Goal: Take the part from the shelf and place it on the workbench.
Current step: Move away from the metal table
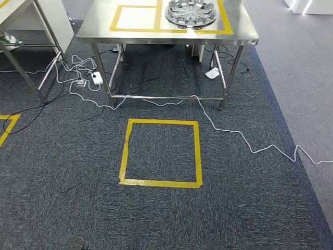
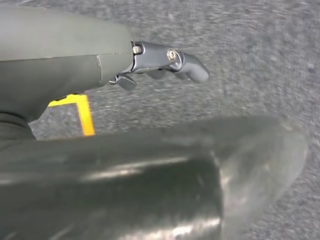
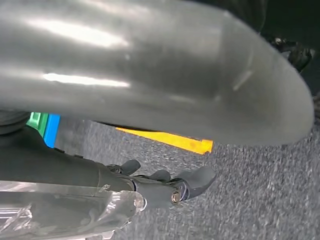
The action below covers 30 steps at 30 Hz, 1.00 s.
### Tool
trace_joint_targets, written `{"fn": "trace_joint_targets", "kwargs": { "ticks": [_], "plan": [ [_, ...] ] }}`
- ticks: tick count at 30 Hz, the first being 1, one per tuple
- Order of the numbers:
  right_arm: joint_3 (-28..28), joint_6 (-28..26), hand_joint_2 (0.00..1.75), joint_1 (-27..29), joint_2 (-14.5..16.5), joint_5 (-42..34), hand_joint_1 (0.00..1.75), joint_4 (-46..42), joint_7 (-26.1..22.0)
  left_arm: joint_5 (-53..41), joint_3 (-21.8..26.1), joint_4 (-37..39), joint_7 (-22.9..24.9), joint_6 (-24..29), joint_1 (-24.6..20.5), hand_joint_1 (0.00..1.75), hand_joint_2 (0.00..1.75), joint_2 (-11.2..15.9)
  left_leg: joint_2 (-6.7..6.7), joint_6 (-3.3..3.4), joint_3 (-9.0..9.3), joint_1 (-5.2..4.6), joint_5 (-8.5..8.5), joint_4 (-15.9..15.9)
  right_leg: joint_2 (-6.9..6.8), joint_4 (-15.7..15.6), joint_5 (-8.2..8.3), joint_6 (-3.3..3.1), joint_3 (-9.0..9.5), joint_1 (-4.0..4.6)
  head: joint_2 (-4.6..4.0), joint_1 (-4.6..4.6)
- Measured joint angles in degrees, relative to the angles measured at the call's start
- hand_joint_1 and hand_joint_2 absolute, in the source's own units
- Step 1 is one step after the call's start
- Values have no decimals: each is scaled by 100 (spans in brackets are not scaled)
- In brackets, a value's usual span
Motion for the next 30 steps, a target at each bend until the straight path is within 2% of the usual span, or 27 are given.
{"fn": "trace_joint_targets", "kwargs": {
  "ticks": [2,3,4,5,6,7,8,10,11,12,14,15,16,17,19,20,21,22,23,24,26,27,29,30],
  "plan": [
    [26,1,0,25,-10,42,0,11,4,0,2,0,9,0,6,0,0,-2,-118,82,-70,-2,77,-1,313,541,-391,64,-205,-24,0,31],
    [41,1,0,43,-11,70,0,18,12,0,2,0,12,-1,-4,0,0,1,-190,106,-113,-12,115,0,410,937,-621,74,-348,-26,0,42],
    [60,1,0,57,-14,109,0,25,24,-2,2,0,14,-5,-11,0,0,1,-263,119,-157,-25,151,1,452,1286,-785,73,-470,-26,0,48],
    [85,1,0,67,-18,164,0,32,41,-5,2,0,16,-10,-7,0,0,-1,-336,121,-195,-38,185,3,473,1483,-851,61,-519,-25,0,52],
    [119,1,0,73,-22,228,0,40,62,-10,2,0,21,-16,1,0,0,-2,-408,117,-226,-47,215,4,488,1471,-814,42,-467,-24,0,52],
    [159,1,0,76,-30,290,0,47,84,-18,2,0,28,-23,9,0,0,-2,-482,108,-252,-54,243,5,516,1233,-684,12,-301,-23,0,52],
    [201,1,0,76,-39,342,0,52,107,-27,2,0,33,-28,12,0,0,-4,-557,95,-271,-58,269,5,591,832,-510,-25,-49,-22,0,53],
    [278,1,0,72,-60,400,0,61,133,-43,2,0,38,-38,2,0,0,-8,-685,54,-314,-66,314,16,816,69,-309,-89,389,-28,0,49],
    [313,-1,0,71,-68,413,0,67,137,-49,2,0,38,-40,-6,0,0,-9,-737,27,-340,-62,335,22,887,-128,-285,-104,490,-26,0,48],
    [343,-2,0,70,-75,418,0,72,137,-55,2,0,38,-42,-8,0,0,-9,-782,-7,-366,-54,357,23,900,-189,-301,-116,511,-19,0,46],
    [402,-4,0,73,-84,424,0,83,138,-64,1,0,38,-42,6,0,0,-1,-844,-79,-412,-36,394,19,787,-214,-249,-160,502,-21,0,47],
    [426,-8,0,73,-90,426,0,88,138,-68,0,0,38,-43,16,0,0,0,-797,-111,-447,-39,361,56,732,-240,-216,-194,501,-31,0,39],
    [449,-14,0,76,-96,426,0,93,138,-73,0,0,38,-43,16,0,0,0,-700,-140,-531,-43,240,210,663,-267,-183,-226,490,-45,0,14],
    [473,-20,0,83,-101,427,0,98,138,-78,-1,0,37,-45,8,0,0,-4,-575,-164,-662,-42,49,488,587,-285,-161,-248,476,-50,0,-10],
    [514,-34,0,113,-108,428,0,103,141,-86,-2,0,34,-48,-16,0,0,-19,-405,-222,-996,-32,-366,1237,425,-287,-145,-267,438,-41,0,-50],
    [531,-38,0,126,-110,428,0,105,146,-85,-2,0,33,-48,-18,0,0,-23,-379,-245,-1095,-24,-455,1493,343,-282,-141,-265,421,-38,0,-50],
    [552,-41,0,134,-112,428,0,106,155,-78,-2,0,32,-45,-13,0,0,-25,-361,-263,-1100,-16,-437,1562,265,-273,-137,-261,404,-38,0,-50],
    [577,-43,0,137,-114,428,0,107,167,-71,-1,0,31,-42,-7,0,0,-26,-335,-275,-1012,-8,-331,1441,194,-261,-134,-254,389,-40,0,-52],
    [607,-44,0,137,-114,428,0,108,180,-64,-1,0,27,-38,-3,0,0,-26,-274,-285,-833,-1,-167,1150,126,-244,-135,-243,376,-44,0,-52],
    [638,-45,0,136,-114,428,0,108,192,-57,0,0,23,-33,-6,0,0,-27,-129,-295,-604,2,-13,764,62,-220,-141,-223,368,-45,0,-52],
    [679,-45,0,137,-122,428,0,108,205,-53,0,0,15,-26,-30,0,0,-40,106,-239,-291,-13,151,187,-55,-153,-172,-162,350,-16,0,-57],
    [692,-45,0,137,-126,429,0,108,209,-50,0,0,13,-21,-37,0,0,-47,159,-188,-241,-27,159,69,-110,-134,-183,-128,352,0,0,-51],
    [738,-46,0,137,-130,429,0,109,217,-28,2,0,13,-7,-22,0,0,-52,43,-67,-270,-49,166,64,-214,-136,-185,-71,374,3,0,-34],
    [778,-47,0,135,-130,429,0,109,219,-10,7,0,15,-2,-6,0,0,-51,-11,-26,-281,-46,179,61,-176,-117,-216,-34,372,-10,0,-32]
  ]
}}
